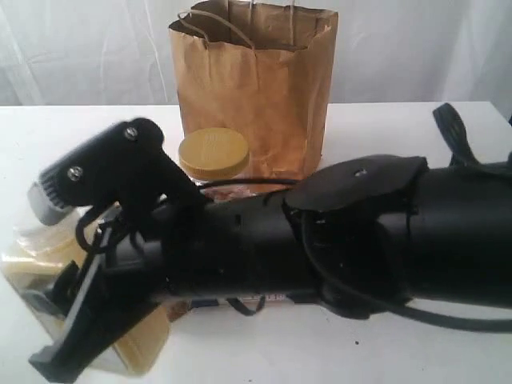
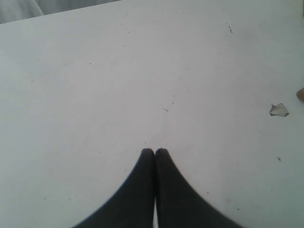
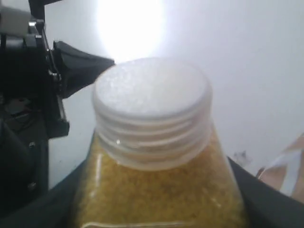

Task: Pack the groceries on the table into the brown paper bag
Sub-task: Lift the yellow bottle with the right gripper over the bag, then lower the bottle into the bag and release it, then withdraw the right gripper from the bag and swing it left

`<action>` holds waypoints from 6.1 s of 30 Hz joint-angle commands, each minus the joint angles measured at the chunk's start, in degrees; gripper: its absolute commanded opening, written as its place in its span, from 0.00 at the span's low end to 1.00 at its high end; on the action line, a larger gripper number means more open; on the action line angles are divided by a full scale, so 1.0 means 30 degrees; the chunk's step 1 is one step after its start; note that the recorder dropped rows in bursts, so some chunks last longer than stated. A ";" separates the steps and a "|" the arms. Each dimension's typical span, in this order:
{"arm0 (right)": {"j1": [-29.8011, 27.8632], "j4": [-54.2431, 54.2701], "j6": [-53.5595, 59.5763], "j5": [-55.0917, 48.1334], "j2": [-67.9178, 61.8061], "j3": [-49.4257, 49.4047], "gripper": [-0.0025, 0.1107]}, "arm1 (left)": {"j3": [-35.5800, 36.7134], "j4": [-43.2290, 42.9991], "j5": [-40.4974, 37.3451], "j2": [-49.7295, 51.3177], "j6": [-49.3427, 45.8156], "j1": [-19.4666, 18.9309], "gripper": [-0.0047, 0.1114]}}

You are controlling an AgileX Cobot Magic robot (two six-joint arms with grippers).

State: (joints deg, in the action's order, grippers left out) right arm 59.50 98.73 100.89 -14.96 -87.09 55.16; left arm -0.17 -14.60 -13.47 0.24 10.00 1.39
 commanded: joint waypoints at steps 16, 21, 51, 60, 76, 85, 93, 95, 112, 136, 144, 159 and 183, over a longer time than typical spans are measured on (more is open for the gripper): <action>-0.0591 -0.3515 0.3292 1.3758 -0.1926 1.2541 0.02 | 0.0058 -0.0066 0.0039 -0.0079 0.0007 0.0204 0.04; -0.1593 -0.4605 0.3292 1.6490 -0.2686 1.3134 0.02 | 0.0058 -0.0066 0.0039 -0.0079 0.0007 0.1905 0.04; -0.5949 -1.0071 -1.4971 2.3537 -0.6614 1.3134 0.02 | 0.0058 -0.0066 0.0004 -0.0079 0.0007 0.3475 0.04; -0.6084 -1.1249 -1.3436 2.4520 -0.8377 1.3134 0.02 | 0.0058 -0.0066 0.0004 -0.0079 0.0007 0.3475 0.04; -0.6515 -1.0369 -1.0064 2.3873 -0.9471 1.3134 0.02 | 0.0058 -0.0066 0.0004 -0.0079 0.0007 0.3475 0.04; -0.6515 -0.4769 -0.8481 2.4100 -0.9471 1.3134 0.02 | 0.0058 -0.0066 0.0004 -0.0079 0.0007 0.3475 0.04; -0.6515 -0.4768 -0.4794 2.1398 -0.9471 1.3134 0.02 | 0.0058 -0.0066 0.0004 -0.0079 0.0007 0.3475 0.04; -0.6515 -0.4798 -0.4527 2.0968 -0.9471 1.3134 0.04 | 0.0058 -0.0066 0.0004 -0.0079 0.0007 0.3475 0.04; -0.6515 -0.3995 -0.4527 2.3471 -0.9471 1.3134 0.50 | 0.0058 -0.0066 0.0004 -0.0079 0.0007 0.3475 0.04; -0.6515 -0.2934 -0.4567 2.3444 -0.9471 1.3134 0.70 | 0.0058 -0.0066 0.0004 -0.0079 0.0007 0.3475 0.04; -0.6417 -0.2748 -0.4567 2.3444 -0.9471 1.3134 0.70 | 0.0058 -0.0066 0.0004 -0.0079 0.0007 0.3475 0.04; -0.3847 -0.2490 -0.0373 2.3494 -0.6847 1.3134 0.70 | 0.0058 -0.0066 0.0004 -0.0079 0.0007 0.3475 0.04; 0.4983 0.0406 0.7251 2.8308 -0.5454 1.0343 0.63 | 0.0058 -0.0066 0.0004 -0.0079 0.0007 0.3475 0.04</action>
State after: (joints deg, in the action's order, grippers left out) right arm 71.24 100.07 121.23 69.57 -104.17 88.38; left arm -0.17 -14.60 -13.47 0.24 10.00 11.33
